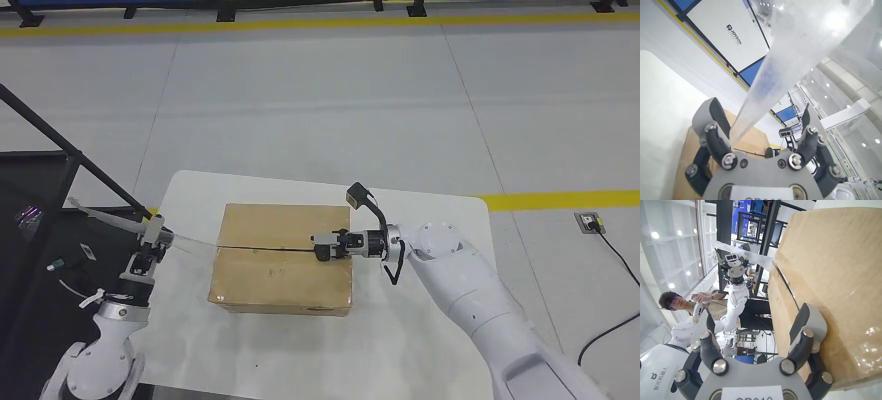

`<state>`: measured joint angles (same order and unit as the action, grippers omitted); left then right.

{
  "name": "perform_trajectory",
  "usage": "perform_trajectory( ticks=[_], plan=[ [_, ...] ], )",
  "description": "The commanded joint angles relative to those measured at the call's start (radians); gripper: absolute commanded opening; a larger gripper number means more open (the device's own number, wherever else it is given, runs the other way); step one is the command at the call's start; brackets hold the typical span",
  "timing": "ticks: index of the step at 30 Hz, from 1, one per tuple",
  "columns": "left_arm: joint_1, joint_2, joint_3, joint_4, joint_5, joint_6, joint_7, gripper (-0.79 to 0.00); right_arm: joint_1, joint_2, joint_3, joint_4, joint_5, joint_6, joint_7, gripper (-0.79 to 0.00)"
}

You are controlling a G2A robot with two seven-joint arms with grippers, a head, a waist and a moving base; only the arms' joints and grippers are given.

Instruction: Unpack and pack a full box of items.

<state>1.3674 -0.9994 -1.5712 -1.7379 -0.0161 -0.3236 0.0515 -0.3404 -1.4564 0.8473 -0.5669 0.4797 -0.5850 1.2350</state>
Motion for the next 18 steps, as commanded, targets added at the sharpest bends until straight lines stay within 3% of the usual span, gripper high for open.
perform_trajectory(
  ticks=[1,11,18],
  plan=[
    [-0.004,-0.002,0.005,-0.010,0.017,0.009,-0.012,0.000,0.000,0.000,0.000,0.000,0.000,0.000,0.000,0.000],
    [-0.076,-0.014,0.062,0.009,0.084,0.063,-0.096,0.000,0.000,0.000,0.000,0.000,0.000,0.000,0.000,0.000],
    [-0.105,-0.020,0.082,0.028,0.111,0.050,-0.149,0.000,0.000,0.000,0.000,0.000,0.000,0.000,0.000,0.000]
  ],
)
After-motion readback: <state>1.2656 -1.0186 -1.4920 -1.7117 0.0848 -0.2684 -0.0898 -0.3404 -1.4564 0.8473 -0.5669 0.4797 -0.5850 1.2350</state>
